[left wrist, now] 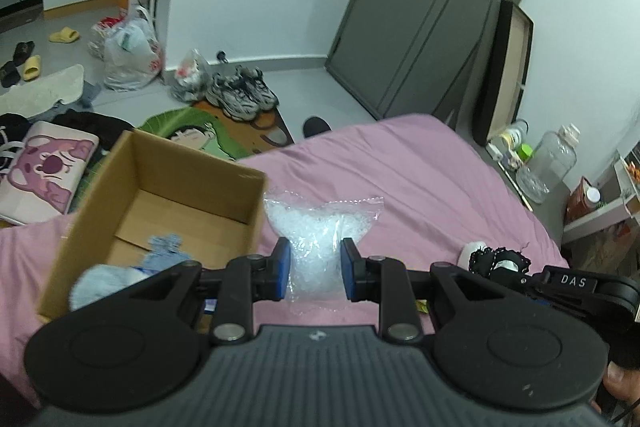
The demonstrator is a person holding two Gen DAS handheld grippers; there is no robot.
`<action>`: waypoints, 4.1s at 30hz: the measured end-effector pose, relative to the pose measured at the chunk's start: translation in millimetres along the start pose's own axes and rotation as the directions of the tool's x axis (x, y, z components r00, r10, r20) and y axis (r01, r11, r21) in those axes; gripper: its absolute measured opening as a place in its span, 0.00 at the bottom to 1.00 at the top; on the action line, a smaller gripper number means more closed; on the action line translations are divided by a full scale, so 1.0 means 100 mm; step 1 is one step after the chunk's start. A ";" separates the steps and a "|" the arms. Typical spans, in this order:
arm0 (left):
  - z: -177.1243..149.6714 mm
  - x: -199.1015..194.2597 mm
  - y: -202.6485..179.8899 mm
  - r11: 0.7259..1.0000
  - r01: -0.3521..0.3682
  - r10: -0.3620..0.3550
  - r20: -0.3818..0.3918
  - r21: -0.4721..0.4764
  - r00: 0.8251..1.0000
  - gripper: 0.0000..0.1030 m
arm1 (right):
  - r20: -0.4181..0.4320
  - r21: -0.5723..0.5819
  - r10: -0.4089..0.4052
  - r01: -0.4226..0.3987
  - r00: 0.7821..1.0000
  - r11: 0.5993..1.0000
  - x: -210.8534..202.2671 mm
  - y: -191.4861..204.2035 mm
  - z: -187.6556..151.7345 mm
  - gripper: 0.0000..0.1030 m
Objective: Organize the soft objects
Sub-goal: 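Carry the filling bag with the left gripper while the right gripper carries the black plush to the box, then open the left gripper over the box while the right gripper releases the black plush into it, then move both open grippers back toward the burger plush and white wrapped ball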
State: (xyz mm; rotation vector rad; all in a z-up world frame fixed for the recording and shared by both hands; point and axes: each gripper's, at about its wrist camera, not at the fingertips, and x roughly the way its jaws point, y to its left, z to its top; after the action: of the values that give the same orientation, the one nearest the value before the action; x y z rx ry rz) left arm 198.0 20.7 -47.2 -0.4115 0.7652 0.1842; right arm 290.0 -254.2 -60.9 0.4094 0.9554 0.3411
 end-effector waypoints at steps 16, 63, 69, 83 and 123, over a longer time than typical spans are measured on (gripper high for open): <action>0.14 -0.50 0.66 0.997 -0.045 0.050 0.076 -0.068 0.996 0.24 | 0.000 -0.180 0.118 -0.116 0.993 0.977 -0.14 0.88 -0.25 0.18; 0.13 -0.01 1.61 0.990 -0.011 0.001 -0.070 -0.138 0.998 0.24 | -0.297 -0.488 -0.037 -0.118 0.954 0.865 0.56 2.01 -1.16 0.26; 0.18 0.11 1.56 0.993 -0.010 0.001 -0.078 -0.118 0.997 0.24 | -0.298 -0.488 -0.014 -0.140 0.954 0.861 0.49 2.07 -1.15 0.53; 0.23 0.18 1.45 0.996 -0.059 0.053 -0.082 -0.068 0.995 0.45 | -0.277 -0.452 -0.005 -0.126 0.961 0.883 0.42 1.97 -0.97 0.55; 0.21 -0.42 0.36 0.983 -0.153 0.154 0.004 0.098 0.988 0.83 | -0.011 -0.178 0.008 -0.010 1.000 0.984 -0.44 0.73 -0.09 1.00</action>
State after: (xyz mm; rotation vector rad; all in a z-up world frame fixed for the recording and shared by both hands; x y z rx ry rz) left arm 170.4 61.9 -15.1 -0.2598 0.8067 0.2893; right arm 251.9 -208.8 0.4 0.2491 0.9247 0.4337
